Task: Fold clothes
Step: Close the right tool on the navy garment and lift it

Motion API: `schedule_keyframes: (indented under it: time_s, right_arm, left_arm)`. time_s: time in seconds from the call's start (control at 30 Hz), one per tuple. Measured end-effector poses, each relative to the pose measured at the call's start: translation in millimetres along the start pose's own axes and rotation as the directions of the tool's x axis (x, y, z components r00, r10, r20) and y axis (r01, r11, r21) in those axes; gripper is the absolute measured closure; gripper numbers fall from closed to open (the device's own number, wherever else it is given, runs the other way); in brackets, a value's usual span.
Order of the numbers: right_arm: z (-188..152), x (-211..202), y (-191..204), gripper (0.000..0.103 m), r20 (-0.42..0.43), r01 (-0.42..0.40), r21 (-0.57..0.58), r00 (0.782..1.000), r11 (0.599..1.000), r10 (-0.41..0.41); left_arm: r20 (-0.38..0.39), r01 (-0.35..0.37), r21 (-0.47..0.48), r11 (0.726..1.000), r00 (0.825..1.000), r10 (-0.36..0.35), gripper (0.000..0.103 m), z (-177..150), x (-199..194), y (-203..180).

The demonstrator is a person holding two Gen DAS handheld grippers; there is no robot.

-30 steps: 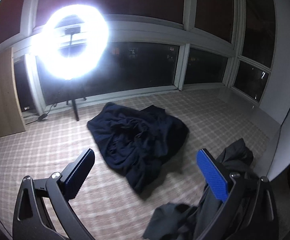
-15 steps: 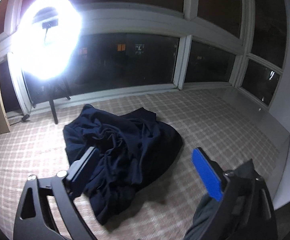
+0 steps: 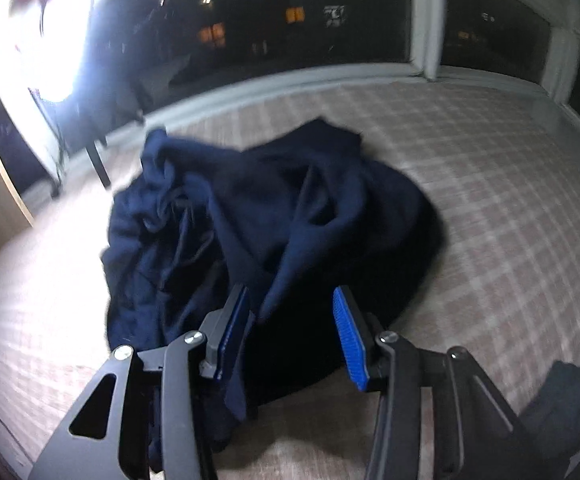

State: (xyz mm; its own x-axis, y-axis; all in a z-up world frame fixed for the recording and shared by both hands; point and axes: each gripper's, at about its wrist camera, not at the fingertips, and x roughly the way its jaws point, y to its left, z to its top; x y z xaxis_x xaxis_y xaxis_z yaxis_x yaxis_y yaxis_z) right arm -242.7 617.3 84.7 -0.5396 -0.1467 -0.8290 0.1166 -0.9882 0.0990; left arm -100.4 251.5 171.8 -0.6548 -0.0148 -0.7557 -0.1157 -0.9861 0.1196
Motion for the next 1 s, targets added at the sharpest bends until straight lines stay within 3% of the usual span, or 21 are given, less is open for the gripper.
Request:
schedule_keyframes:
  time_s: [0.33,0.4,0.43,0.47,0.5,0.6,0.7,0.8,0.83,0.9,1.0]
  right_arm:
    - [2.3,19.7,-1.8,0.058,-0.071,-0.034,0.024,0.997,0.999,0.035]
    - [2.7,21.6,-1.5,0.068,-0.069,-0.048,0.039,0.996,0.998,0.051]
    - [2.8,19.6,-2.9,0.087,-0.061,-0.072,0.059,0.995,0.996,0.075]
    - [3.1,16.8,-5.1,0.094,-0.051,-0.101,0.083,0.993,0.991,0.105]
    - [4.4,9.3,-10.3,0.095,-0.021,-0.144,0.119,0.989,0.982,0.148]
    - [11.2,-24.7,-30.6,0.097,0.103,-0.276,0.221,0.960,0.935,0.259]
    - [22.9,-62.4,-36.2,0.098,0.186,-0.322,0.231,0.941,0.918,0.284]
    - [29.7,-102.6,-24.2,0.098,0.259,-0.431,0.231,0.892,0.872,0.372]
    - [33.0,-115.9,-15.9,0.098,0.282,-0.467,0.216,0.871,0.858,0.403]
    - [41.1,-146.4,15.1,0.098,0.317,-0.480,0.147,0.851,0.865,0.419]
    - [44.3,-173.3,92.6,0.098,0.315,-0.541,0.034,0.804,0.840,0.505]
  left_arm:
    - [-0.035,0.025,0.020,0.999,0.999,-0.024,0.003,-1.8,8.6,-7.1]
    - [-0.042,0.032,0.032,0.999,0.999,-0.031,0.003,-1.1,9.2,-11.3]
    - [-0.039,0.033,0.041,0.999,0.999,-0.032,0.003,-0.8,7.4,-13.2]
    - [-0.036,0.035,0.051,0.998,0.999,-0.033,0.003,-0.5,5.6,-15.1]
    - [-0.032,0.034,0.053,0.998,0.999,-0.033,0.003,-0.9,3.0,-14.3]
    - [-0.012,0.027,0.032,0.999,1.000,-0.026,0.003,-5.5,-8.4,1.0]
    - [0.008,0.020,0.009,1.000,1.000,-0.020,0.003,-10.1,-19.9,16.3]
    - [0.028,0.013,-0.013,1.000,1.000,-0.012,0.003,-14.7,-31.3,31.5]
    - [0.035,0.011,-0.020,1.000,0.999,-0.010,0.003,-16.2,-35.1,36.6]
    - [0.051,0.002,-0.038,0.999,0.999,0.000,0.003,-20.1,-43.7,49.5]
    - [0.080,-0.014,-0.077,0.997,0.997,0.020,0.003,-27.9,-60.4,74.4]
